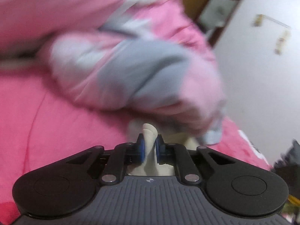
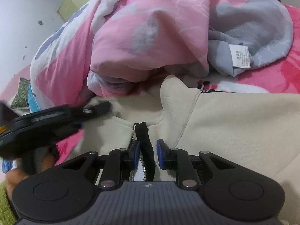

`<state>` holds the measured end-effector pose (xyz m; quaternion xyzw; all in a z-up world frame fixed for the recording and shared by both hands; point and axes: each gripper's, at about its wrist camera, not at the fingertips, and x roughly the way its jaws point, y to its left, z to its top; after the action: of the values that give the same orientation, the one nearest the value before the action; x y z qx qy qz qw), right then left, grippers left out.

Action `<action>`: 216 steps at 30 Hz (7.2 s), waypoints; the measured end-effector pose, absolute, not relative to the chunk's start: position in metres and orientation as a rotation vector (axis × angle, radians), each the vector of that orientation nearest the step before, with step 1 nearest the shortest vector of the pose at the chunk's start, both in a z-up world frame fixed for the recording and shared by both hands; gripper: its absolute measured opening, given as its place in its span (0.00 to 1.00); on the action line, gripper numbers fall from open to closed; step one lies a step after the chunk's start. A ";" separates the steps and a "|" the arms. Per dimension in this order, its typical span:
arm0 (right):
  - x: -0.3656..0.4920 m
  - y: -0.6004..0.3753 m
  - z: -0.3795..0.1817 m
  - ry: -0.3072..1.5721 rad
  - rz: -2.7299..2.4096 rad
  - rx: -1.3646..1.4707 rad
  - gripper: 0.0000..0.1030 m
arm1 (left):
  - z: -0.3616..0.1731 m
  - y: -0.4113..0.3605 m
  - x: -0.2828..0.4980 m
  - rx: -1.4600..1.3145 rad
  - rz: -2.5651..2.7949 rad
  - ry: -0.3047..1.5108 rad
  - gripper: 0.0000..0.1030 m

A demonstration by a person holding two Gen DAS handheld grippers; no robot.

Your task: Fold clothes

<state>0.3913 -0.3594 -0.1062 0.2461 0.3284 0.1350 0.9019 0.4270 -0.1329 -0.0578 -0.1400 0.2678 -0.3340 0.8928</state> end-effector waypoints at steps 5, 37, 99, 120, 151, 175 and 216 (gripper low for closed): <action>0.386 -0.366 -0.108 0.634 0.322 0.570 0.21 | -0.044 -0.149 0.362 -0.036 -0.864 0.376 0.09; 0.364 -0.388 -0.084 0.730 0.366 0.301 0.34 | -0.091 -0.143 0.295 0.858 -0.910 0.287 0.17; 0.242 -0.385 -0.021 0.636 0.340 0.137 0.47 | -0.027 0.028 0.128 -0.074 -0.401 0.695 0.69; -0.088 -0.505 -0.087 0.573 -0.030 1.078 0.74 | -0.087 0.023 0.017 -0.428 -0.633 0.894 0.66; -0.089 -0.475 -0.112 0.604 -0.045 1.289 0.63 | -0.105 0.038 0.005 -0.549 -0.618 0.811 0.38; -0.057 -0.454 -0.124 0.617 0.002 1.316 0.15 | -0.106 0.016 -0.005 -0.557 -0.592 0.804 0.19; 0.315 -0.432 -0.033 0.577 0.203 0.766 0.06 | -0.098 0.035 0.319 -0.856 -0.486 0.643 0.06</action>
<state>0.3151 -0.4321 -0.0332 0.3678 0.2771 0.0976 0.8823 0.3186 0.0353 -0.0979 -0.4039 0.3032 -0.2291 0.8321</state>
